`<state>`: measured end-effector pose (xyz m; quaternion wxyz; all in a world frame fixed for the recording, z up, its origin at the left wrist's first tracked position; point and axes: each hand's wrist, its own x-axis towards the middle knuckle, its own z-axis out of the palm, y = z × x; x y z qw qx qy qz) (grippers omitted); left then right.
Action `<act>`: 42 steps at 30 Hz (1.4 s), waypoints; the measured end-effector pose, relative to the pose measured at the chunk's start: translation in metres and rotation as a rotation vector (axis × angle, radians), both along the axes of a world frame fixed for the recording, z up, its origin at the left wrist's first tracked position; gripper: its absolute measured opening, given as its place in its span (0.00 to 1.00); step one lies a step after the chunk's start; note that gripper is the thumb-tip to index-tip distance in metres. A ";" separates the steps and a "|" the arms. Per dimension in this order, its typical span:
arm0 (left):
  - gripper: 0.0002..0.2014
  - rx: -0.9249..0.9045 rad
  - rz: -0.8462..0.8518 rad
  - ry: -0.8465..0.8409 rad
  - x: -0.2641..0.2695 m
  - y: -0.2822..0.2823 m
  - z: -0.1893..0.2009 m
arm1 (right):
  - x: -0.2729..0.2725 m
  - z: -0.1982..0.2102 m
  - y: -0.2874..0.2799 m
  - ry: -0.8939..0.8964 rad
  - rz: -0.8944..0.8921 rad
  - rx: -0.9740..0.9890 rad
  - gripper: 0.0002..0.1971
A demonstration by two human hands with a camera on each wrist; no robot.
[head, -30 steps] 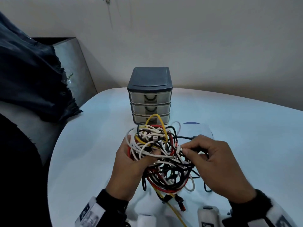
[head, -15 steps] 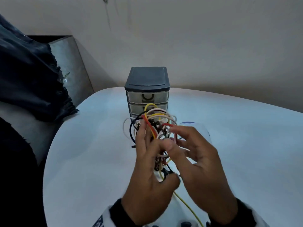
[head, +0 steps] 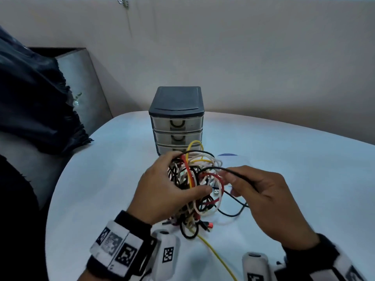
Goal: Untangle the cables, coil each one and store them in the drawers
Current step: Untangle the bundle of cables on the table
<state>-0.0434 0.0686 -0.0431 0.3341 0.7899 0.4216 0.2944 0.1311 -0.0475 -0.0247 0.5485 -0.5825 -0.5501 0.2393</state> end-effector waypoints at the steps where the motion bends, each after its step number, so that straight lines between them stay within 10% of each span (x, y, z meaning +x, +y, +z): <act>1: 0.39 0.036 0.004 0.025 0.004 -0.001 -0.001 | 0.003 -0.001 0.000 -0.019 -0.028 -0.027 0.08; 10: 0.41 0.133 0.050 0.169 0.017 -0.026 -0.003 | -0.012 -0.004 -0.002 -0.788 -0.314 -0.050 0.12; 23: 0.50 -0.118 -0.051 0.227 0.004 -0.017 -0.020 | 0.015 -0.014 -0.003 -1.004 -0.263 -0.108 0.11; 32: 0.43 -0.187 -0.012 0.118 0.010 -0.012 -0.031 | 0.003 -0.009 -0.003 -0.741 -0.371 0.126 0.04; 38: 0.37 -0.214 0.145 -0.037 -0.002 -0.001 -0.034 | 0.039 0.012 -0.012 -0.049 -0.842 0.426 0.07; 42: 0.36 -0.136 0.266 -0.061 -0.008 0.000 -0.026 | 0.081 -0.005 -0.016 -0.075 -0.905 -0.004 0.07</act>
